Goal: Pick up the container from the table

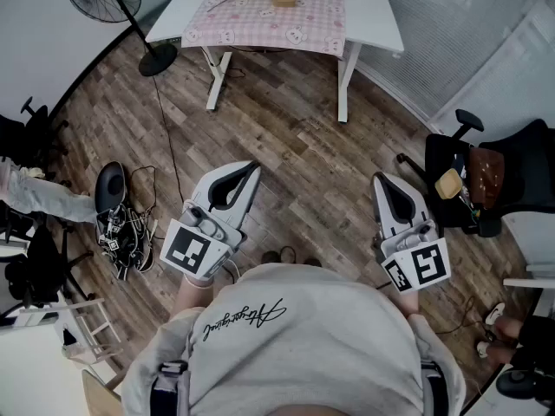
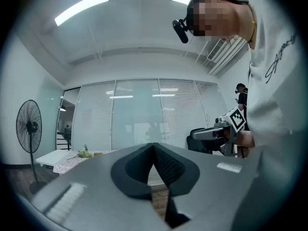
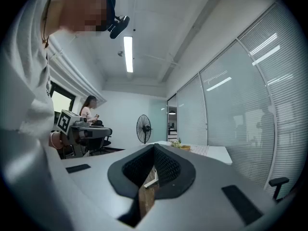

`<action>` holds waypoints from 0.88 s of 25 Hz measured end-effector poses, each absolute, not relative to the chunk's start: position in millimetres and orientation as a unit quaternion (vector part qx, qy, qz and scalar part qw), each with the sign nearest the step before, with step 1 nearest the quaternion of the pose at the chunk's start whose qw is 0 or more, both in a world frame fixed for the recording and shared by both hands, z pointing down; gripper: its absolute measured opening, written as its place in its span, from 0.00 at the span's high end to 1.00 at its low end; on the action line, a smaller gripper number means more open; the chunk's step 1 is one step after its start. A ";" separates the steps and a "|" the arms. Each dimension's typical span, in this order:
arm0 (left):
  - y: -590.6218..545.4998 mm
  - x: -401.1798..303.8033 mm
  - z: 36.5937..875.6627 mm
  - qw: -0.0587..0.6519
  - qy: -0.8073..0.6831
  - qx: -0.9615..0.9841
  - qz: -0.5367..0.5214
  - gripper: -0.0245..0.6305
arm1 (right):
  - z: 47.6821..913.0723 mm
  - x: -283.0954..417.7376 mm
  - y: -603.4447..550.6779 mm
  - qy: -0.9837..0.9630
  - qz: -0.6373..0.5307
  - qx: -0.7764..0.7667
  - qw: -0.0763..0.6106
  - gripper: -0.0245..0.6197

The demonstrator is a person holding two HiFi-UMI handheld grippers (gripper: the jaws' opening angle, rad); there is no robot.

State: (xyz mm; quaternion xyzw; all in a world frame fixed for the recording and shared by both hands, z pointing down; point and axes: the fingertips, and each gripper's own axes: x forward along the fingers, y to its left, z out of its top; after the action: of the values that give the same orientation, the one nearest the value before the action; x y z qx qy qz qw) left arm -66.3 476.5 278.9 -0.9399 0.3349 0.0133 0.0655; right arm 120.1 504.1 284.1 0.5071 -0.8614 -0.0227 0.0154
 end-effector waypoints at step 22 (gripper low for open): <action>483.6 -65.4 273.7 0.072 0.332 -0.940 0.011 0.96 | 280.2 119.0 507.2 -0.861 -0.021 0.508 0.009 0.96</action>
State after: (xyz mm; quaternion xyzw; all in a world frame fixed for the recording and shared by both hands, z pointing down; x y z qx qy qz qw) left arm -65.4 483.6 273.7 -0.9404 0.3321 0.0115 0.0721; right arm 119.0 507.2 280.2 0.5077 -0.8612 -0.0214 0.0085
